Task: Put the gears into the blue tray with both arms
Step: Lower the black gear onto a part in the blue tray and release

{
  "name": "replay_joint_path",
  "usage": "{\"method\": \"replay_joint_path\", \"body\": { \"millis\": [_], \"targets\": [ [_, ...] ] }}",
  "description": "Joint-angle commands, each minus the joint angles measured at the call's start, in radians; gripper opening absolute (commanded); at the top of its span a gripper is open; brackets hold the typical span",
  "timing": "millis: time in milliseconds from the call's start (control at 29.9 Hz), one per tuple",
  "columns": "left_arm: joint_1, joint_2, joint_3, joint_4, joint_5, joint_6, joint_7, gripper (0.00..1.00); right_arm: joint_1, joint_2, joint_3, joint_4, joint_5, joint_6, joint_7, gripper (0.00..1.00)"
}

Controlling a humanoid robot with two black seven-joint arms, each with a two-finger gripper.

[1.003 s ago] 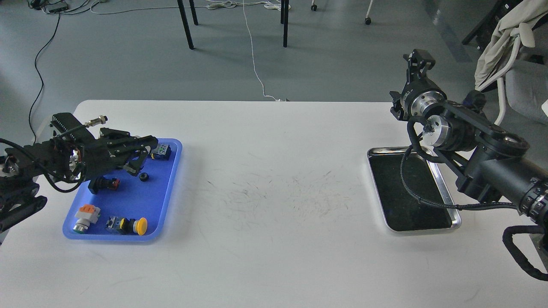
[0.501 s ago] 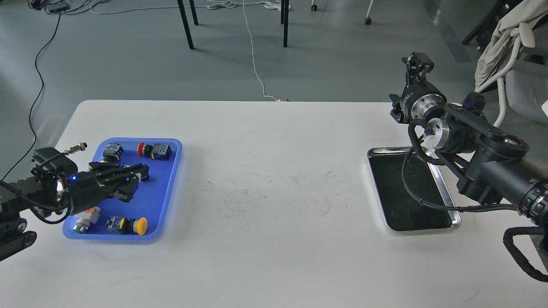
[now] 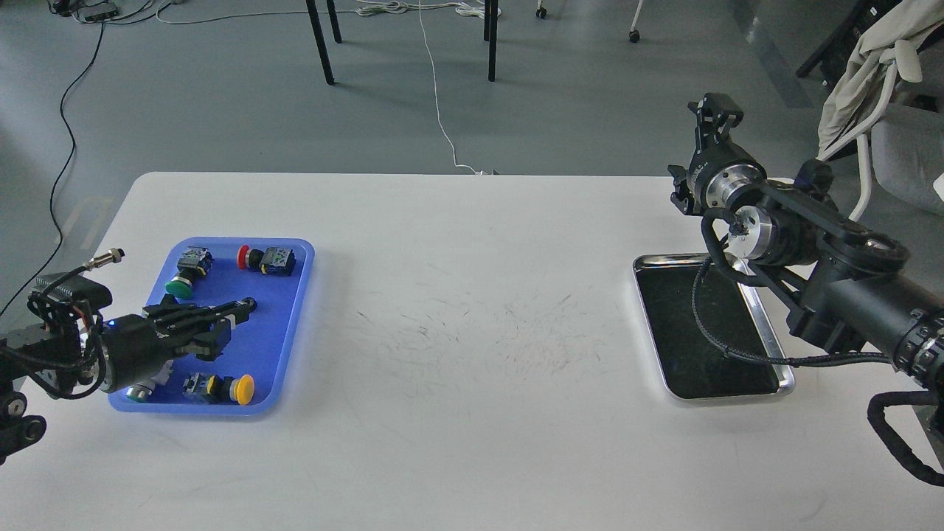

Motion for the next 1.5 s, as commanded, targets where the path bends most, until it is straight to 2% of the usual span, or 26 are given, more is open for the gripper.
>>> {"method": "replay_joint_path", "body": {
  "millis": [0, 167, 368, 669, 735, 1003, 1471],
  "targets": [
    [0.002, -0.004, -0.002, -0.001, -0.039, -0.036, 0.0, 0.12, 0.0, 0.002, 0.0, 0.002, -0.001, -0.002, -0.002, 0.97],
    [0.033, -0.033, 0.002, 0.068, -0.045, -0.046, 0.0, 0.13, 0.0, 0.002, 0.0, 0.003, -0.001, -0.002, -0.002, 0.97],
    [0.045, -0.057, 0.004, 0.096, -0.047, -0.049, 0.0, 0.13, 0.003, 0.0, 0.0, 0.0, -0.001, -0.002, -0.003, 0.97],
    [0.059, -0.057, 0.01, 0.104, -0.042, -0.049, 0.0, 0.16, 0.005, 0.002, 0.0, 0.002, -0.001, -0.002, -0.003, 0.97],
    [0.066, -0.057, 0.008, 0.104, -0.047, -0.047, 0.0, 0.2, 0.005, 0.002, 0.0, 0.002, -0.001, -0.002, -0.003, 0.97],
    [0.066, -0.065, 0.002, 0.102, -0.047, -0.047, 0.0, 0.21, 0.003, 0.002, 0.0, 0.003, -0.001, -0.002, -0.003, 0.97],
    [0.053, -0.068, -0.004, 0.102, -0.032, -0.038, 0.0, 0.34, 0.006, 0.002, -0.002, 0.003, -0.001, -0.002, -0.003, 0.97]
  ]
}}
